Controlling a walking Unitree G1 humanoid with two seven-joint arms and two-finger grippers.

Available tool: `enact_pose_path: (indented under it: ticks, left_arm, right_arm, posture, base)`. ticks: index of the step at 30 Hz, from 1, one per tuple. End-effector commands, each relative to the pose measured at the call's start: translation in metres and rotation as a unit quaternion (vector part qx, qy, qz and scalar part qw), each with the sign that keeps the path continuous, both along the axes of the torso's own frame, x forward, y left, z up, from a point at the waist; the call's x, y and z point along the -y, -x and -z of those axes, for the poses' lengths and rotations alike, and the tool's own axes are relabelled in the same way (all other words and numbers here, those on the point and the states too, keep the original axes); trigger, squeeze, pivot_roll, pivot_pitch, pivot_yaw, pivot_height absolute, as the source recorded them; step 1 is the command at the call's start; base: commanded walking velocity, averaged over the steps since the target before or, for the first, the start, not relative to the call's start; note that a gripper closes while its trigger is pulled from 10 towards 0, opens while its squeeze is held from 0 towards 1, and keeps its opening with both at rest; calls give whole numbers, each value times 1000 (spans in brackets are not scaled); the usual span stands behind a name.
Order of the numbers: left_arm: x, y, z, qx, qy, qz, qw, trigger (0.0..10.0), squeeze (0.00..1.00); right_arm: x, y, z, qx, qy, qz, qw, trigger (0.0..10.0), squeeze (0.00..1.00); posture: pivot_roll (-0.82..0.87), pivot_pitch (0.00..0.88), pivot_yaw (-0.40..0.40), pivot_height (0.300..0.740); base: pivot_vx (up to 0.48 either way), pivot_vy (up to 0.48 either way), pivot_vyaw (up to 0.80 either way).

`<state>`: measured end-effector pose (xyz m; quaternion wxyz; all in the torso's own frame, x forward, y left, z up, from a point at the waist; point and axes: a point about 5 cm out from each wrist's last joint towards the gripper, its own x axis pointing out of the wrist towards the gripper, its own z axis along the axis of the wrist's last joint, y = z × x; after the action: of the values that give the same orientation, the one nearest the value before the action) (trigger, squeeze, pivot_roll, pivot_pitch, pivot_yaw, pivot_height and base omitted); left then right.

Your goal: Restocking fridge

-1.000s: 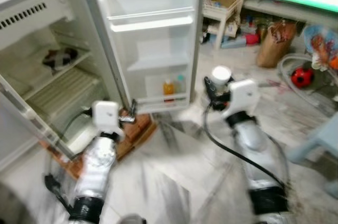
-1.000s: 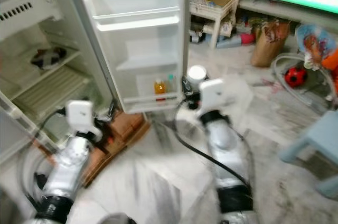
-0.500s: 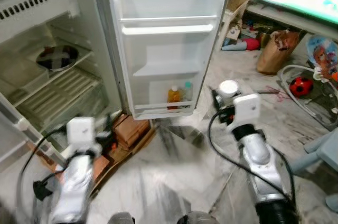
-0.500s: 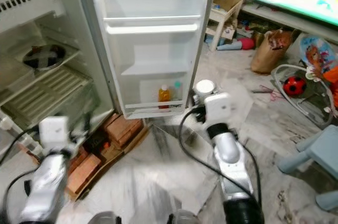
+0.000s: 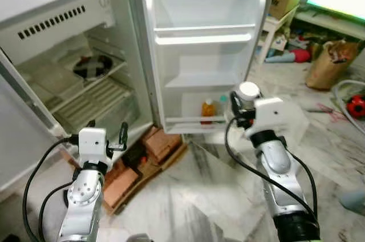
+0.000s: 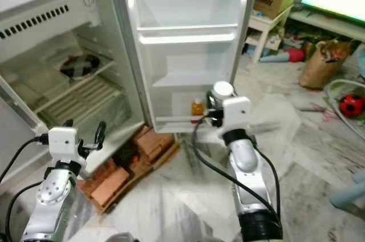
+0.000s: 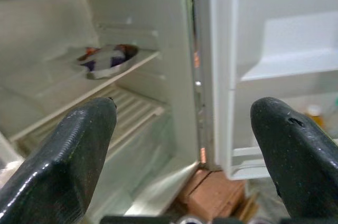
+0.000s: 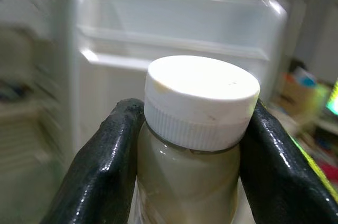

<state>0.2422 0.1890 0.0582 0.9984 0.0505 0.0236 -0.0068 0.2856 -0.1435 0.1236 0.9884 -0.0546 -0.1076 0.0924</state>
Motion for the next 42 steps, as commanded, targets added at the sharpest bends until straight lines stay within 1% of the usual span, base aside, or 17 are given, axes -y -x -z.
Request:
enact_pose_path:
  ticks: [1,13,22,26,27,31,35,38,42]
  left_arm:
    - [2,-5,-4,4,2,10,1000,10000,0]
    - [6,-7,-5,5,12,15,1000,10000,0]
    - [13,-10,-5,6,19,23,1000,10000,0]
    - [14,-10,-4,2,25,24,999,10000,0]
    - [14,-9,-4,0,26,23,999,10000,0]
    - [12,-8,-2,-3,35,18,999,10000,0]
    - [12,-7,-3,-2,27,20,999,10000,0]
    - [13,-6,-2,-2,33,19,999,10000,0]
    - [17,-5,0,-7,35,21,999,10000,0]
  right_arm:
    - [2,-3,-22,47,-7,5,999,10000,0]
    - [7,-9,-31,59,-6,14,998,10000,0]
    - [3,-9,-32,60,-7,11,998,10000,0]
    - [4,-9,-31,60,-7,14,998,10000,0]
    - [5,-9,-31,61,-13,17,998,10000,0]
    - [4,-9,-31,60,-9,19,998,10000,0]
    - [3,-9,-30,59,-6,18,998,10000,0]
    - [3,-9,-30,57,0,22,998,10000,0]
    - [6,-10,-31,59,14,35,998,10000,0]
  posture:
    - [-22,0,40,740]
    - [-25,0,39,740]
    - [-27,0,38,740]
    - [-25,0,38,740]
    - [-24,0,38,740]
    - [-21,0,34,740]
    - [-19,0,26,740]
    - [-19,0,26,740]
    - [-21,0,14,740]
  base:
    - [461,0,0]
    - [455,0,0]
    - [442,0,0]
    - [430,0,0]
    - [247,0,0]
    - [0,325,0]
    - [0,458,0]
    - [0,344,0]
    - [0,0,0]
